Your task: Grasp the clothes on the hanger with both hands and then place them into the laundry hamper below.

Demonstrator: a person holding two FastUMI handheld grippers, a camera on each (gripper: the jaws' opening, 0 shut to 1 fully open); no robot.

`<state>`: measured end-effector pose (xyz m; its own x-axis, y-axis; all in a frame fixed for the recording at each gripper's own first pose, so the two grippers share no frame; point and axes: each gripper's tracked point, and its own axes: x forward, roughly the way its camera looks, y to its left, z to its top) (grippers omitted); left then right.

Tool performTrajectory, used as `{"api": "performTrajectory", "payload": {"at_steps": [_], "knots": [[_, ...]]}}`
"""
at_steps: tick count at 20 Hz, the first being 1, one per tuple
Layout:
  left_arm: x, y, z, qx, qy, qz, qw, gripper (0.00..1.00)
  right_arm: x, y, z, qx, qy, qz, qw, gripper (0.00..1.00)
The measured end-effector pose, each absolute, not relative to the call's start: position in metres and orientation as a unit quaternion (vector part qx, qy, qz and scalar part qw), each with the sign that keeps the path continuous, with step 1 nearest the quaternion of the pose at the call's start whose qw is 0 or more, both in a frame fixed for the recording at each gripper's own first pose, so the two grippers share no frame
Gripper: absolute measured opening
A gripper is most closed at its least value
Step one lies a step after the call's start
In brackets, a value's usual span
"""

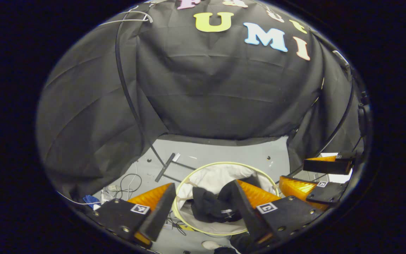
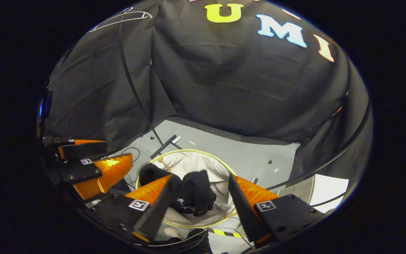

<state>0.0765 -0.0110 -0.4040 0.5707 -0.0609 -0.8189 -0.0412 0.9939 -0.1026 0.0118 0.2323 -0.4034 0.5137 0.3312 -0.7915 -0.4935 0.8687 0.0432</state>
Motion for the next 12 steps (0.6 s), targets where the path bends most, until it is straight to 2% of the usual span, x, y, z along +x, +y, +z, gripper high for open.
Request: {"api": "performTrajectory", "payload": {"at_steps": [1, 7, 12], "knots": [[0.074, -0.009, -0.396, -0.055, 0.458, -0.004, 0.887, 0.96, 0.014, 0.235, -0.402, -0.096, 0.426, 0.239, 0.867, 0.97], [0.079, 0.007, -0.341, -0.056, 0.415, 0.004, 0.908, 0.96, 0.011, 0.229, -0.361, -0.081, 0.387, 0.229, 0.890, 0.98], [0.084, 0.024, -0.275, -0.062, 0.364, 0.002, 0.929, 0.96, 0.015, 0.211, -0.298, -0.057, 0.330, 0.209, 0.919, 0.99]]}}
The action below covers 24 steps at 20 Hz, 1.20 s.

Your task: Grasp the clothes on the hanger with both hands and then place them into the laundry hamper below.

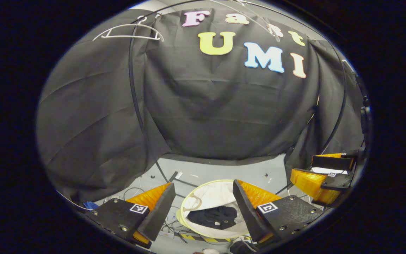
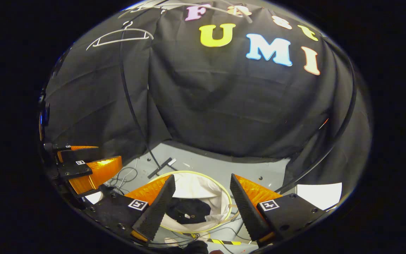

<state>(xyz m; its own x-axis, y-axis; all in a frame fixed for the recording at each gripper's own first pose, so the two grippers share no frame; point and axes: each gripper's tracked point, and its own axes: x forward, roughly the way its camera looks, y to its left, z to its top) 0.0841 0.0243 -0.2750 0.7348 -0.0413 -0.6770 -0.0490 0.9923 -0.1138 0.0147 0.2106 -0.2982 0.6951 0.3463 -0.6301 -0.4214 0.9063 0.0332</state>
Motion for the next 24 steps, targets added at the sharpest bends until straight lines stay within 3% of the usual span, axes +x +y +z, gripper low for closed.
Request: {"api": "performTrajectory", "payload": {"at_steps": [9, 19, 24], "knots": [[0.092, 0.040, -0.122, -0.043, 0.227, 0.022, 0.973, 0.95, 0.017, 0.147, -0.169, -0.049, 0.171, 0.177, 0.968, 0.97], [0.042, 0.016, 0.039, -0.028, 0.090, 0.019, 0.995, 0.95, -0.024, 0.084, -0.049, -0.028, 0.055, 0.157, 0.986, 0.98], [0.026, -0.004, 0.080, -0.021, 0.049, 0.011, 0.999, 0.95, -0.046, 0.050, -0.020, -0.019, 0.024, 0.139, 0.990, 0.98]]}}
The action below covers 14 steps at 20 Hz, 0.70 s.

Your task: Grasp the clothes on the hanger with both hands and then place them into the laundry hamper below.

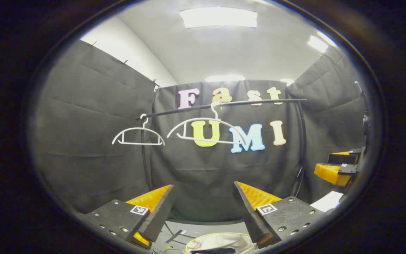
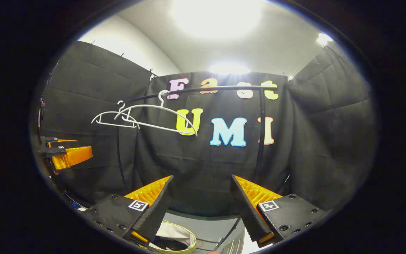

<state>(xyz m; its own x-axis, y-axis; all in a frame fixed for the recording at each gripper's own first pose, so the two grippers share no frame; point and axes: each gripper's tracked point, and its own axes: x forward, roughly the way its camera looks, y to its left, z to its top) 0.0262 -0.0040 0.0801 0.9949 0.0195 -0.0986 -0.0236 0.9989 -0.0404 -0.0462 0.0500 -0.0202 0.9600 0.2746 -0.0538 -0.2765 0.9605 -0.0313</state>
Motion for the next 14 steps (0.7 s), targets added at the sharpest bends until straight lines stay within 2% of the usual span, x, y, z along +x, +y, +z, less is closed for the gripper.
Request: {"api": "performTrajectory", "payload": {"at_steps": [14], "knots": [[-0.021, -0.029, 0.132, -0.027, -0.001, 0.003, 1.000, 0.95, -0.083, 0.004, 0.013, -0.006, -0.026, 0.112, 0.993, 0.98]]}}
